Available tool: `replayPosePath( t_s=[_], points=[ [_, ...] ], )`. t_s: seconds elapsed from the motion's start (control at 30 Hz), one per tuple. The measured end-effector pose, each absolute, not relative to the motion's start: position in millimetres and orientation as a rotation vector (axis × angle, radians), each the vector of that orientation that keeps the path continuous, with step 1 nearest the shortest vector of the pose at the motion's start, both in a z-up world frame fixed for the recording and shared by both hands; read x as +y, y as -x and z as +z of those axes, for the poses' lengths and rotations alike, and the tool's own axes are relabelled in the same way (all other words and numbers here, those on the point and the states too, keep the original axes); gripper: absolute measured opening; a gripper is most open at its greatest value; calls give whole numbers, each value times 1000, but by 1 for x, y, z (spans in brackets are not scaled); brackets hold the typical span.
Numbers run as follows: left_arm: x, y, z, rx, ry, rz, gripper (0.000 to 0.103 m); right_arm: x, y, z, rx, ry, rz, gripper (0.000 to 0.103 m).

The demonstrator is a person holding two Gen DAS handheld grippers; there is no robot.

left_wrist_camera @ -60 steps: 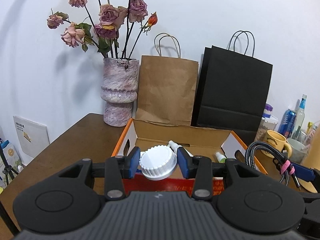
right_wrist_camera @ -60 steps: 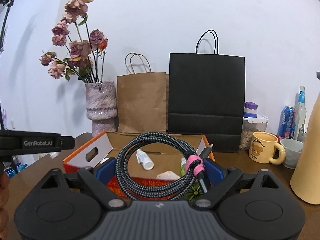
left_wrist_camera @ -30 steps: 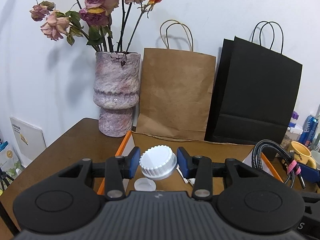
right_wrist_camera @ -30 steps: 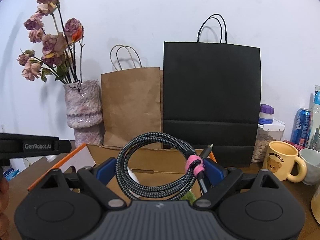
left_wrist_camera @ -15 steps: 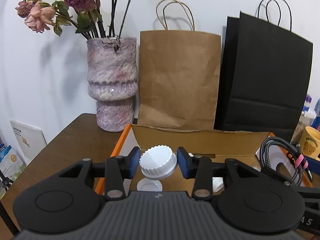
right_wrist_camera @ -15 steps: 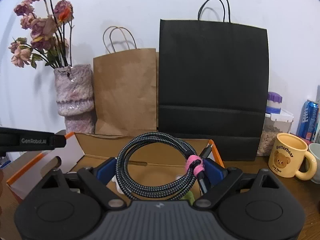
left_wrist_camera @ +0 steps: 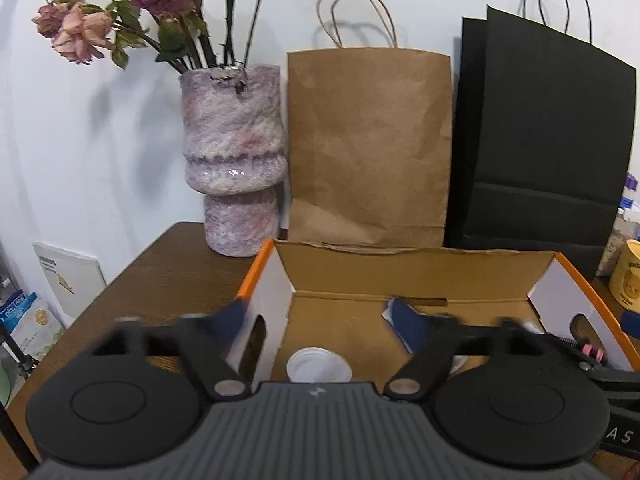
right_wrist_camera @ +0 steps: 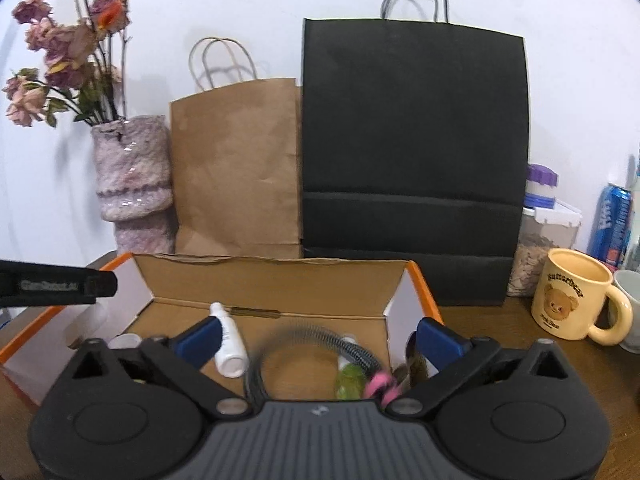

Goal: Organize rigid objects
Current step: 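Lower into the box and open right tool on the cable while left tool releases the white cap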

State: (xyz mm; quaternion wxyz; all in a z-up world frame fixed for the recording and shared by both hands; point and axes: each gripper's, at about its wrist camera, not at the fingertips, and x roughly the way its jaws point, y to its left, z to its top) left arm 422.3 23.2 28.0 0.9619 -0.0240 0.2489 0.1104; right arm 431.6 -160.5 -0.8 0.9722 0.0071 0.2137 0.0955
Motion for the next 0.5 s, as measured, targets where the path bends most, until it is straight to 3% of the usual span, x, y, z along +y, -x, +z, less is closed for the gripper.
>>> replayPosePath(
  t_s=[0.13, 0.5],
  points=[
    [25, -421, 29, 493, 55, 228, 103, -161, -434, -5, 456, -10, 184, 103],
    [27, -421, 29, 500, 58, 243, 103, -163, -432, -3, 454, -14, 182, 103]
  ],
)
